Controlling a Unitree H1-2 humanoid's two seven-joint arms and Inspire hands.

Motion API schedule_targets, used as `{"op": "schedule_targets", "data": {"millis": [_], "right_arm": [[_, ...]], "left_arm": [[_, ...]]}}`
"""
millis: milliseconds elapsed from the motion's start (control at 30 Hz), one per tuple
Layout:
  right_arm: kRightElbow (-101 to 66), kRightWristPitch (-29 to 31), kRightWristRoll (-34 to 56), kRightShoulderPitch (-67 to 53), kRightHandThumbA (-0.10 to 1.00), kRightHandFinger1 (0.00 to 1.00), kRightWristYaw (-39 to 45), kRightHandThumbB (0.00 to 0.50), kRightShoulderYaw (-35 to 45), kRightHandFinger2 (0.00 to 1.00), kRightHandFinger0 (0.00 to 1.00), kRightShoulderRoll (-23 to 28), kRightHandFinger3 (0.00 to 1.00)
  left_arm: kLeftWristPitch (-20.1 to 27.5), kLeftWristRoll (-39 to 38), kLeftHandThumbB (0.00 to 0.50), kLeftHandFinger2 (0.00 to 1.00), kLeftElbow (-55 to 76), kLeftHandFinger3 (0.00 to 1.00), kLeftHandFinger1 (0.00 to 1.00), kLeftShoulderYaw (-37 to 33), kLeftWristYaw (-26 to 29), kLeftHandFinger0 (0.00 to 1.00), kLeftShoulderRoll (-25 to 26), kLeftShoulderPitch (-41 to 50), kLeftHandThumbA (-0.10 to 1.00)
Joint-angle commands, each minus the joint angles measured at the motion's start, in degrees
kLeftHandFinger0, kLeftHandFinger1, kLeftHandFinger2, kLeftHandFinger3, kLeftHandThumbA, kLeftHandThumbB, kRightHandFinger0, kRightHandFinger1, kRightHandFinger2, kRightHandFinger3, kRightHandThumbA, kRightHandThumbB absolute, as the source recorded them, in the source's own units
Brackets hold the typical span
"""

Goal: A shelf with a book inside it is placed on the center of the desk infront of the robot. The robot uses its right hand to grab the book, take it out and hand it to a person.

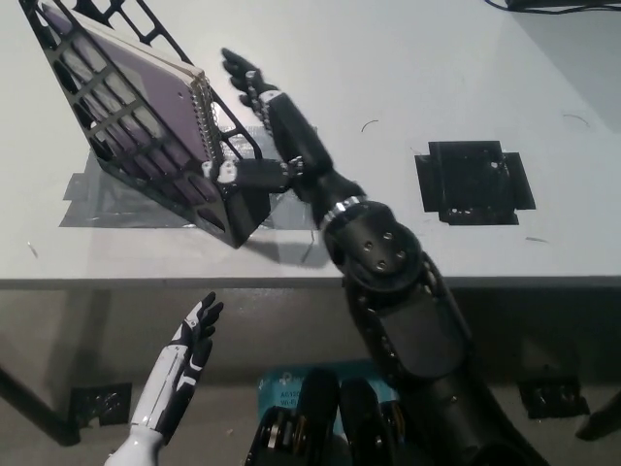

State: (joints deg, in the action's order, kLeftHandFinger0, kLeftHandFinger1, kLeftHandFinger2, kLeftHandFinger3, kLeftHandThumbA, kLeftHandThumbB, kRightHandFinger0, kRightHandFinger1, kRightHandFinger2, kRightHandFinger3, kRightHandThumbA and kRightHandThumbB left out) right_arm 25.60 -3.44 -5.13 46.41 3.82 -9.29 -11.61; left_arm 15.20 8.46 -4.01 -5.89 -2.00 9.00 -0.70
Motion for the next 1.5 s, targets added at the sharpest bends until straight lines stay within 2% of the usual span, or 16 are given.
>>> {"op": "schedule_targets", "data": {"millis": [0, 100, 267, 600, 700, 900, 1033, 1200, 1467], "right_arm": [[1.7, 1.4, 0.9, 4.5, 0.92, 1.00, -0.7, 0.331, 0.7, 1.00, 1.00, -2.3, 1.00], [1.9, 1.1, 0.4, 5.4, 0.95, 1.00, -0.9, 0.352, 0.5, 1.00, 1.00, -2.6, 1.00], [2.5, 0.8, 0.9, 6.4, 0.96, 1.00, -0.5, 0.334, 0.7, 1.00, 1.00, -3.2, 1.00], [4.7, 0.3, 1.4, 7.9, 0.95, 1.00, -0.1, 0.365, 1.3, 1.00, 1.00, -4.5, 1.00], [4.7, -0.1, 2.1, 8.4, 0.92, 1.00, 0.2, 0.339, 1.7, 1.00, 1.00, -4.8, 1.00], [4.9, 0.0, 2.4, 9.4, 0.90, 1.00, 0.3, 0.352, 1.7, 1.00, 1.00, -5.2, 1.00], [5.4, 0.7, 2.6, 9.3, 0.89, 1.00, 0.1, 0.328, 2.0, 1.00, 1.00, -5.4, 1.00], [2.4, 0.7, 2.5, 8.5, 0.93, 1.00, 0.4, 0.357, 1.9, 1.00, 1.00, -4.8, 1.00], [-2.0, 0.5, 1.8, 7.9, 0.94, 1.00, -0.6, 0.349, 2.1, 1.00, 1.00, -4.2, 1.00]], "left_arm": [[2.6, 0.6, 0.264, 1.00, 2.0, 1.00, 1.00, -0.5, -1.2, 1.00, 1.1, -0.5, 1.00], [2.5, 0.4, 0.277, 1.00, 1.9, 1.00, 1.00, -0.5, -1.4, 1.00, 1.1, -0.8, 1.00], [3.2, 0.8, 0.267, 1.00, 1.6, 1.00, 1.00, -0.5, -1.4, 1.00, 1.1, -1.0, 1.00], [3.4, 0.9, 0.282, 1.00, 1.4, 1.00, 1.00, -0.6, -1.9, 1.00, 1.1, -1.3, 1.00], [3.9, 2.0, 0.284, 1.00, 1.1, 1.00, 1.00, -0.6, -1.6, 1.00, 1.1, -1.5, 1.00], [3.2, 2.7, 0.292, 1.00, 1.5, 1.00, 1.00, -0.7, -1.8, 1.00, 1.1, -1.9, 1.00], [3.2, 3.5, 0.293, 1.00, 1.5, 1.00, 1.00, -0.7, -1.7, 1.00, 1.3, -2.0, 1.00], [3.5, 3.2, 0.294, 1.00, 1.4, 1.00, 1.00, -0.6, -1.8, 1.00, 1.3, -2.3, 1.00], [4.4, 2.8, 0.292, 1.00, 0.9, 1.00, 1.00, -0.5, -2.0, 1.00, 1.4, -2.5, 1.00]]}}
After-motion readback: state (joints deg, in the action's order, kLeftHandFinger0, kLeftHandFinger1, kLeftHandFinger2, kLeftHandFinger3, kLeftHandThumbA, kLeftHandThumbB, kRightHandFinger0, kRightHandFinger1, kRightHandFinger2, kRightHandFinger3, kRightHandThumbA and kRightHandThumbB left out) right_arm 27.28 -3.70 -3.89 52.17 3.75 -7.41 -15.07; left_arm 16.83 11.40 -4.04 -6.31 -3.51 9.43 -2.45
